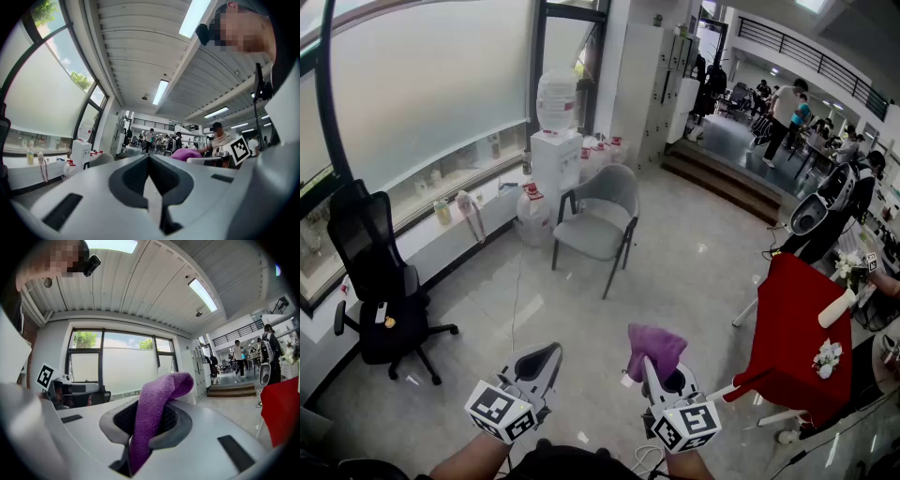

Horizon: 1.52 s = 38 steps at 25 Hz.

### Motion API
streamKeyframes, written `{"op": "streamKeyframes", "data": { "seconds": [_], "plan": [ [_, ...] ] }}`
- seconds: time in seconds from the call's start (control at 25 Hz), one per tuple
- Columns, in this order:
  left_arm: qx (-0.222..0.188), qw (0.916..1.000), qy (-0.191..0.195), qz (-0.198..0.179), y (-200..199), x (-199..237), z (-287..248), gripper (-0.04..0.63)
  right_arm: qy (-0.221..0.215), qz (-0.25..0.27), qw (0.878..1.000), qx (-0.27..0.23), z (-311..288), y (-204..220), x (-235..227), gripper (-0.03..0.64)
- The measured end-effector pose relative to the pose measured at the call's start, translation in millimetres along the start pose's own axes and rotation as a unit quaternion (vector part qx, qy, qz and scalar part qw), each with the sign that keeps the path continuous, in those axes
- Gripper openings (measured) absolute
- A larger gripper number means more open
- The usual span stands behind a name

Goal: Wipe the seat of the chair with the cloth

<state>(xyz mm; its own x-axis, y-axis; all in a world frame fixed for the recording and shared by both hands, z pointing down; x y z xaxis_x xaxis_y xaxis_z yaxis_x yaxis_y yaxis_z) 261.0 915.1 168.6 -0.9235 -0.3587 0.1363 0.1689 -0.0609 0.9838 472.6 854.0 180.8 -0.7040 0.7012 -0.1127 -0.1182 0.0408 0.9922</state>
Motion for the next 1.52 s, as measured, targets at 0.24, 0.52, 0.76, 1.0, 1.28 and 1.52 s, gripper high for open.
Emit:
{"op": "streamKeyframes", "data": {
  "seconds": [0.24,0.52,0.76,1.0,1.28,1.52],
  "plan": [
    [0.001,1.0000,-0.006,0.002,0.5,4.8,0.6,0.006,0.003,0.000,1.000,-0.001,-4.5,-1.0,0.5,0.057],
    [0.001,1.0000,0.000,0.005,3.1,8.2,2.1,0.006,0.011,0.002,1.000,-0.007,-7.0,-0.2,1.5,0.057],
    [0.004,0.9999,0.002,0.010,1.7,21.0,5.3,0.006,-0.003,0.006,1.000,-0.021,-14.9,-5.3,17.5,0.060],
    [0.012,0.9998,0.008,-0.010,2.4,44.7,13.5,0.006,0.006,0.017,1.000,-0.009,-31.7,1.0,35.5,0.061],
    [0.013,0.9995,0.027,-0.009,1.7,81.9,27.6,0.006,0.034,0.010,0.999,-0.011,-51.2,11.0,55.4,0.061],
    [0.016,0.9993,0.031,-0.010,4.4,100.4,19.8,0.006,0.036,-0.007,0.999,-0.009,-73.6,18.9,50.7,0.061]
  ]
}}
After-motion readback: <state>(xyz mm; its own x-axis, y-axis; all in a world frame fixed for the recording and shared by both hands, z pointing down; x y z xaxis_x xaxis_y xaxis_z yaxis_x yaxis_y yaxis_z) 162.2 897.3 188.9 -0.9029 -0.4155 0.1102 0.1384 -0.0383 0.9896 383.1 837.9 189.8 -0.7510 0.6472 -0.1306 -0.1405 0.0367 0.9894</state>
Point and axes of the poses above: the fingertips, and each gripper's own axes: z backward along the fingers, x to its left, y out of its underside, the point moved 4 cm from there along z, backward along the fingers, and after that the axes turned 6 degrees about -x, right-handed, at the moved point
